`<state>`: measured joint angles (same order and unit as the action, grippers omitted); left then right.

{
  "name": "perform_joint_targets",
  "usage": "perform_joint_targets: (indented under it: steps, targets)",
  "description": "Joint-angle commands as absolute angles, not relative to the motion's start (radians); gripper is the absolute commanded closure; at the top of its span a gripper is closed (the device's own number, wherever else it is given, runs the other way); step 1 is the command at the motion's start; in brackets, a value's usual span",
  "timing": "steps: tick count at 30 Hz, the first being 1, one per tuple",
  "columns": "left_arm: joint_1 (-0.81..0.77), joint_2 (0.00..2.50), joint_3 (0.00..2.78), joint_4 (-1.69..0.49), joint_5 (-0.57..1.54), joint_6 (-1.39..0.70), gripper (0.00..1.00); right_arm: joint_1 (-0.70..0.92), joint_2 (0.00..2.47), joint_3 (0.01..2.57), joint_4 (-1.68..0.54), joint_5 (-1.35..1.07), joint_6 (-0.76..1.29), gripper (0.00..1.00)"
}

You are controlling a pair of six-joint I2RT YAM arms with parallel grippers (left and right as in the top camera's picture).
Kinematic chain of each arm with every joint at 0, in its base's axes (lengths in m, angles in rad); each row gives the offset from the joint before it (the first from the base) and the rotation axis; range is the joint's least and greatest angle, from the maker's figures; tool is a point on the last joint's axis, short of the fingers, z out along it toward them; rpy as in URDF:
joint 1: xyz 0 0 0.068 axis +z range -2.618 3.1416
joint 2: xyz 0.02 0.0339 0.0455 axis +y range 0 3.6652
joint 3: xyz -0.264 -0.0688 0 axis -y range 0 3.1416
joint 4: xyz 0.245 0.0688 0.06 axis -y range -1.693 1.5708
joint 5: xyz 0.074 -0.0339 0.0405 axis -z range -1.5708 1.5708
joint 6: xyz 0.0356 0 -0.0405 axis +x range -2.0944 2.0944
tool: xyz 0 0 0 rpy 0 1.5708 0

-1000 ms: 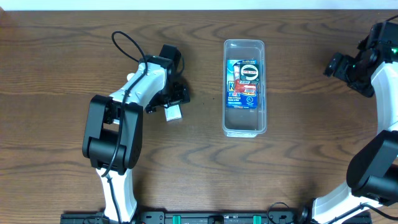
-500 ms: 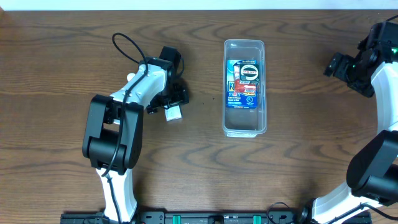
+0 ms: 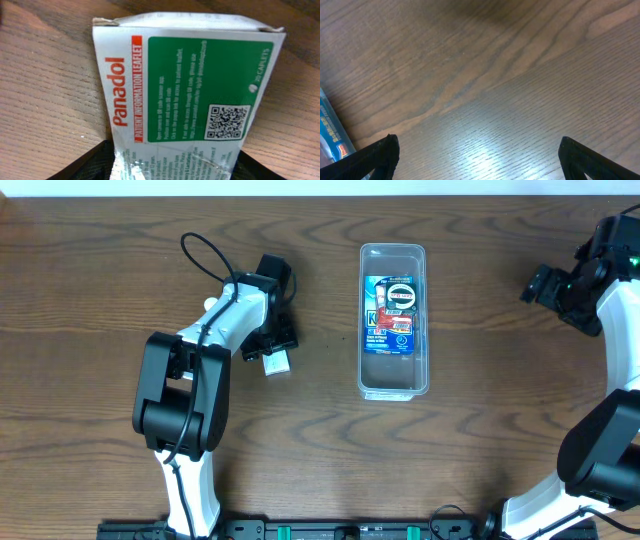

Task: Pack container
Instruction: 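Close the left gripper on the white-green Panadol box, then carry the white-green box right and lower it into the container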

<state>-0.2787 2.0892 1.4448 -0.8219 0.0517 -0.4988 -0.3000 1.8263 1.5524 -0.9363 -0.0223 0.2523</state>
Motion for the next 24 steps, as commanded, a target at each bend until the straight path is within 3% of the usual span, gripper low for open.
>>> perform_joint_targets:
  steps: [1,10,13,24]
  targets:
    - [-0.283,2.098,1.437,-0.826,0.037,-0.496,0.39,-0.301,1.828,1.549,-0.935,-0.015,0.257,0.01]
    - [-0.283,2.097,1.471,-0.865,0.037,-0.47,0.41,-0.301,1.828,1.549,-0.935,-0.015,0.257,0.01]
    - [-0.283,2.091,1.482,-0.875,0.037,-0.453,0.47,-0.301,1.828,1.549,-0.935,-0.015,0.257,0.01]
    - [-0.286,2.032,1.486,-0.896,0.037,-0.445,0.47,-0.3,1.828,1.549,-0.935,-0.015,0.257,0.01]
